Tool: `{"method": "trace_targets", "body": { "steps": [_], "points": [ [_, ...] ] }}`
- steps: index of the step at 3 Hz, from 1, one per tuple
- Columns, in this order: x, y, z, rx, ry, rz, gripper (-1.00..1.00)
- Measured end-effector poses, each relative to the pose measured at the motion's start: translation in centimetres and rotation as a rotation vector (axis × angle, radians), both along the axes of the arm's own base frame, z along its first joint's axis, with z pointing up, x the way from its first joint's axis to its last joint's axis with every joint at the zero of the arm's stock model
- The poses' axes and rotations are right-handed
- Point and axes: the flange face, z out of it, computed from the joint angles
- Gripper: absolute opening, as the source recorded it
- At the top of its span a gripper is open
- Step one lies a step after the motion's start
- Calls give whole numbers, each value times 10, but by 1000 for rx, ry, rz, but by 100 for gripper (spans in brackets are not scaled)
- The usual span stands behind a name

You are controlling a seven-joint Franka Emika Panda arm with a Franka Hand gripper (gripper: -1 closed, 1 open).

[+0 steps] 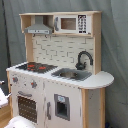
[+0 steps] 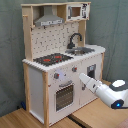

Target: Play with the kitchen

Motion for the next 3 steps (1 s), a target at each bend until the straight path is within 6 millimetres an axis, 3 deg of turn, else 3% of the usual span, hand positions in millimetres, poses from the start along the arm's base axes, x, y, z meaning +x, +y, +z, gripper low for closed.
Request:
{"method": "trace_targets", "body": {
  "steps": [2, 3],
  "points": [
    [-19, 8, 8, -182, 51, 20, 100],
    [-25, 10, 28, -241, 65, 28, 100]
  ]
}}
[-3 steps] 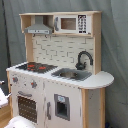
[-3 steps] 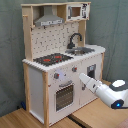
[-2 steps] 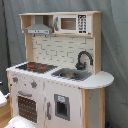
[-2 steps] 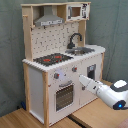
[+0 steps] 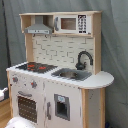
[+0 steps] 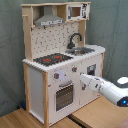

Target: Play with the kitchen

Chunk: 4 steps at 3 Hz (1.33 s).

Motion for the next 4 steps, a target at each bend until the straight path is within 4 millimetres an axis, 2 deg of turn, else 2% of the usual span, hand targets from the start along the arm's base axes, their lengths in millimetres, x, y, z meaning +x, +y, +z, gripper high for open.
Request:
{"method": "trace_targets", "body": {
  "steps": [1, 3, 4],
  "points": [
    [-1, -5, 30, -55, 13, 1, 100],
    [9, -22, 73, -139, 50, 1, 100],
    [22, -43, 93, -171, 80, 1, 100]
  ]
}}
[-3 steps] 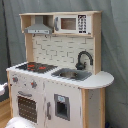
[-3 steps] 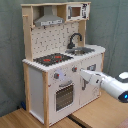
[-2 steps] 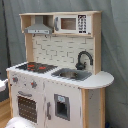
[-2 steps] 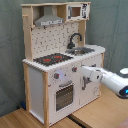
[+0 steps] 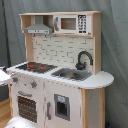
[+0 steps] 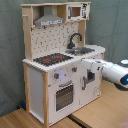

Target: Play with the kitchen

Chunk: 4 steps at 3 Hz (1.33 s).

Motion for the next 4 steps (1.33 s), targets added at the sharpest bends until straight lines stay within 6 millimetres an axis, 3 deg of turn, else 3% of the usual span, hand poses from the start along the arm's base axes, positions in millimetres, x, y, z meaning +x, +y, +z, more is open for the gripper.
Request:
{"method": "trace_targets", "body": {
  "steps": [2, 4],
  "points": [
    [17, -35, 27, -34, 34, 16, 100],
    [27, -73, 79, -61, 40, 45, 100]
  ]
}}
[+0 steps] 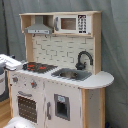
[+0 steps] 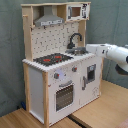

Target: Play with the kitchen

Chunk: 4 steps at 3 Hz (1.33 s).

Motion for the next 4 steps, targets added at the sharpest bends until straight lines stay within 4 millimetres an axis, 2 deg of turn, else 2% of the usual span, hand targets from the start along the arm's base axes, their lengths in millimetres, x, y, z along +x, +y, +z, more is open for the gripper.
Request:
{"method": "trace_targets", "body": {
  "steps": [1, 2, 4],
  "points": [
    [7, -19, 30, 16, -3, 8, 100],
    [19, -37, 49, 43, 7, 26, 100],
    [57, -65, 61, 67, 49, 82, 100]
  ]
}}
